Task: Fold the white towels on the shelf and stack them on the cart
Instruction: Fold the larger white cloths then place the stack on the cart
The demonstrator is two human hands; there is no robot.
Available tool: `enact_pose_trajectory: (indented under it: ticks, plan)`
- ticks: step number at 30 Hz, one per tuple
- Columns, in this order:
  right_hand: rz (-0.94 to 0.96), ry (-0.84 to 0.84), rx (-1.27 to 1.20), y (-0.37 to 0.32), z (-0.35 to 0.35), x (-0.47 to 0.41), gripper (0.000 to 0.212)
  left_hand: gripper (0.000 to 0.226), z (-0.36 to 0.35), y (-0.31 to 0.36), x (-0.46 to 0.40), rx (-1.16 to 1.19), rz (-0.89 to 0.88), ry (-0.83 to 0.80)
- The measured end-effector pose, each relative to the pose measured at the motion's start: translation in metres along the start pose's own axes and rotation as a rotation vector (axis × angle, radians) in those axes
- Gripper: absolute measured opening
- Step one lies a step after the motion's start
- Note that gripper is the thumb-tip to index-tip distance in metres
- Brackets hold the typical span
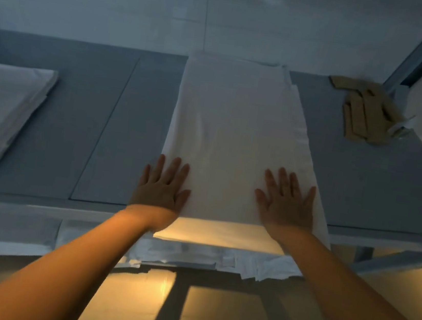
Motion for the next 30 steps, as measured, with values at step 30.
enact_pose_trajectory:
  ticks: [30]
  plan:
    - [0.406,0.586,-0.263,0.048,0.112,0.196,0.032,0.032,0.110,0.067,0.204,0.238,-0.017,0.340]
Point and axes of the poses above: each hand's wrist, its own x-axis away from the middle knuckle, its own z-axis out of the back of the hand, y = z × x, the point moved 9 cm from there along -x, towards the middle knuckle, and after that the axes turned 4 degrees about -x, right-handed, at the moved point
